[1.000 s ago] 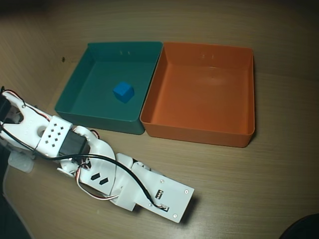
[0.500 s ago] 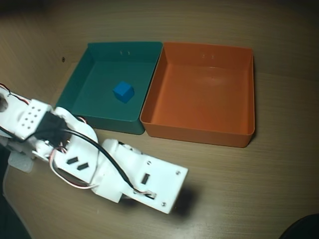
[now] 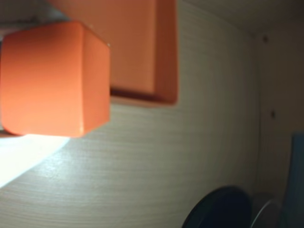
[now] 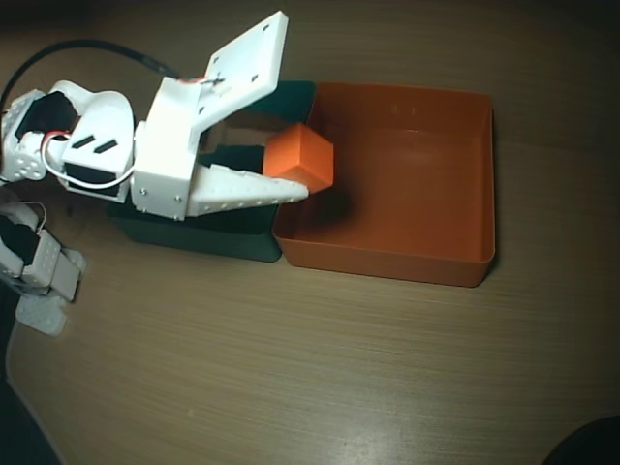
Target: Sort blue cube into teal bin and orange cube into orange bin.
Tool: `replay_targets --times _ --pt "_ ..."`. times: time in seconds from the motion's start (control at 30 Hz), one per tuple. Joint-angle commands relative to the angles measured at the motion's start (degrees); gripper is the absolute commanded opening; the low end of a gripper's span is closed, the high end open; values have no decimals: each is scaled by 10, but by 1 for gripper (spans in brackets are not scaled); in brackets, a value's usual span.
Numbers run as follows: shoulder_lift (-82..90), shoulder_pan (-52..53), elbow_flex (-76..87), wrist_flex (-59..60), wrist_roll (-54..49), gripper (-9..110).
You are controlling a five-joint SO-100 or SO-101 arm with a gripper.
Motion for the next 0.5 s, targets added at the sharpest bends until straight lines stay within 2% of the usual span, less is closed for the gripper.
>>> replay_targets --times 0.0,0.47 --pt "-35 -23 -110 -11 -40 -6" --pt "-391 -125 -429 -11 -42 -6"
